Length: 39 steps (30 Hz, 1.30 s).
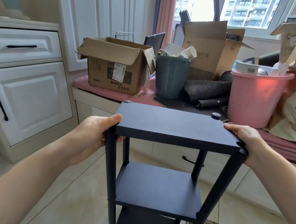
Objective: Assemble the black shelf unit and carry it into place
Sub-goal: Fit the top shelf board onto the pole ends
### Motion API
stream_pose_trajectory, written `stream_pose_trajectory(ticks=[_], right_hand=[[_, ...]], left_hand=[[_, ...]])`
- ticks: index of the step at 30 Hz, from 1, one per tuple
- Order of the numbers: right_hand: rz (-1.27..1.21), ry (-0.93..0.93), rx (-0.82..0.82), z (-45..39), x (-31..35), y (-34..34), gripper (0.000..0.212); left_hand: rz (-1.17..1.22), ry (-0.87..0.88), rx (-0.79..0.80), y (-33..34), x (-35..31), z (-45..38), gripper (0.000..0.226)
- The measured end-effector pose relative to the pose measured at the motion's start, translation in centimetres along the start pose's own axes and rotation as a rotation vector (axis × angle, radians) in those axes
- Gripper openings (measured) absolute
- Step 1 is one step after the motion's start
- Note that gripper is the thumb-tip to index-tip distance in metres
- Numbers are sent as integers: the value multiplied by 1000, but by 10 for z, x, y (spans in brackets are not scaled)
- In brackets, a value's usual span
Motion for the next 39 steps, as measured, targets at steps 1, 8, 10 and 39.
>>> stream_pose_trajectory(ticks=[1,8,10,39], right_hand=[[-8,1,5,0,0,1,5],[5,-12,2,1,3,1,5],[-3,-8,22,0,1,2,13],[151,40,97,-15,10,7,27]], left_hand=[[-18,10,9,2,-2,1,38],[6,12,-14,6,-5,3,42],[5,2,-11,6,-5,3,41],[128,-46,-50,-1,10,-6,23]])
Point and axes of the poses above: each hand's wrist, its own z-axis away from the middle knuckle, its own y-axis out of the palm, x = y × z, the point moved 9 cm from there along -z, towards the middle knuckle, and after that the axes turned 11 degrees about x, right-handed, at the moved point
